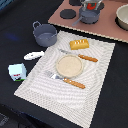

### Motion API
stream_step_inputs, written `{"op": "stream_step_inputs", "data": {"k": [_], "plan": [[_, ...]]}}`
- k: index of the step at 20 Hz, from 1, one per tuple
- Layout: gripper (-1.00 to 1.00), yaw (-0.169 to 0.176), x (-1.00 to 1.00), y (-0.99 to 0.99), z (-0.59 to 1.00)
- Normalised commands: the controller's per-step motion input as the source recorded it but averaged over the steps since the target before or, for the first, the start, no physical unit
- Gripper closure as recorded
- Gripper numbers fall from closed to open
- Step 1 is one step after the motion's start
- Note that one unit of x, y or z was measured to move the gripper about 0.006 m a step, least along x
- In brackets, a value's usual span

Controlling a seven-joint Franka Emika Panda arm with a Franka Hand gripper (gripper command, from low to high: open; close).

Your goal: Interact with the objects in diverse but meaningful ways.

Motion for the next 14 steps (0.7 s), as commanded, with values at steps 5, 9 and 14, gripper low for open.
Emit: {"op": "stream_step_inputs", "data": {"k": [5, 9, 14], "plan": [[1.00, 0.069, -0.13, 0.48, -0.09], [1.00, 0.045, 0.10, 0.29, -0.02], [1.00, 0.061, 0.02, 0.13, -0.21]]}}
